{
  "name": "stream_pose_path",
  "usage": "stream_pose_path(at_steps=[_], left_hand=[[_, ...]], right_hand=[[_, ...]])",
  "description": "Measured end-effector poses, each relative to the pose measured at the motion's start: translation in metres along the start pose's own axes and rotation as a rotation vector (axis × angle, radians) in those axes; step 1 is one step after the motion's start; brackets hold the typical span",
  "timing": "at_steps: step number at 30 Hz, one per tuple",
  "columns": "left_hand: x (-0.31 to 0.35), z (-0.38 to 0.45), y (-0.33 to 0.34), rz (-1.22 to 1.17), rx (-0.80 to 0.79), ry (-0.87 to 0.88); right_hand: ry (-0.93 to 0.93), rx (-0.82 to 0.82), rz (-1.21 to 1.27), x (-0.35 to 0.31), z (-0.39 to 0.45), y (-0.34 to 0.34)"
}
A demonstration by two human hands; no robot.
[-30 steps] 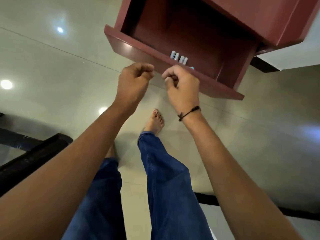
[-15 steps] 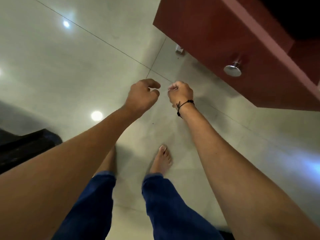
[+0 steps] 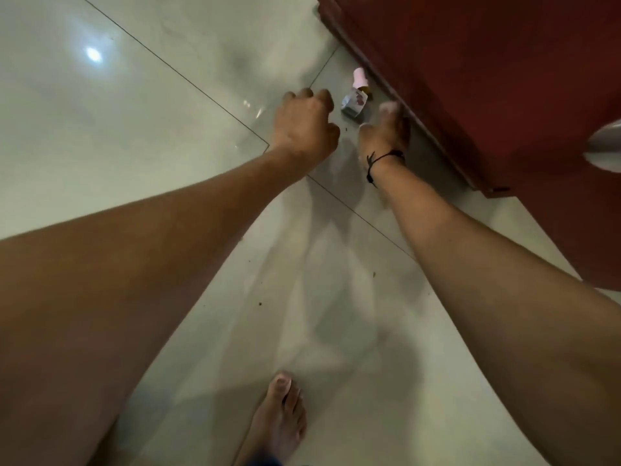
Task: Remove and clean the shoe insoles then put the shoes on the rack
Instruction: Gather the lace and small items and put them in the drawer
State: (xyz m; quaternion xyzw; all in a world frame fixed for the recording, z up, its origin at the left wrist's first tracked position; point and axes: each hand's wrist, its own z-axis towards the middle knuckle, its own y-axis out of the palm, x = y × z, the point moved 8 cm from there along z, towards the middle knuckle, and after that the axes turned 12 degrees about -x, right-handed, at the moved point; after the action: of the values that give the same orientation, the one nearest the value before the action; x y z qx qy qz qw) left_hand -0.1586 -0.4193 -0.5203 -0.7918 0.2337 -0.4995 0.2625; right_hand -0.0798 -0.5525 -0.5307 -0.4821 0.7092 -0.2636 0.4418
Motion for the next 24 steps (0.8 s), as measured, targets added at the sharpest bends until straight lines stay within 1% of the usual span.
stream_pose_path(at_steps=[4,6,8,9,12,15,17,19,20,22,24], left_hand=[[0.008,0.038,0.018,-0.038,-0.072,-0.027],[0.013,0.053,0.028,-0.08,-0.078,-0.038],[0.017,0.064,0.037,-0.055,-0.048,-0.04],[0.018,0.07,0.042,-0.039,-0.03,-0.049],[0.02,0.083,0.049,-0.064,0.027,-0.088],[0.021,0.081,0.044,-0.072,0.068,-0.078],[0.02,0.068,0.042,-0.102,0.036,-0.072],[0.017,0.046,0.039,-0.161,0.005,-0.085],[0.016,0.034,0.038,-0.194,-0.01,-0.089],[0.01,-0.004,0.033,-0.281,-0.058,-0.115],[0.004,-0.047,0.023,-0.362,-0.094,-0.163]], right_hand=[[-0.157,0.03,0.045,-0.027,0.029,-0.002],[-0.245,-0.029,0.059,-0.04,0.04,0.002],[-0.301,-0.114,0.069,-0.048,0.047,0.007],[-0.301,-0.148,0.123,-0.047,0.051,0.01],[-0.206,-0.213,0.232,-0.035,0.066,0.016],[-0.151,-0.22,0.232,-0.03,0.057,0.018],[-0.141,-0.204,0.222,-0.026,0.045,0.019],[-0.109,-0.123,0.147,-0.015,0.03,0.012],[-0.086,-0.107,0.146,-0.008,0.018,0.01],[-0.038,-0.101,0.224,0.006,-0.017,0.009],[0.048,-0.142,0.355,0.018,-0.059,0.009]])
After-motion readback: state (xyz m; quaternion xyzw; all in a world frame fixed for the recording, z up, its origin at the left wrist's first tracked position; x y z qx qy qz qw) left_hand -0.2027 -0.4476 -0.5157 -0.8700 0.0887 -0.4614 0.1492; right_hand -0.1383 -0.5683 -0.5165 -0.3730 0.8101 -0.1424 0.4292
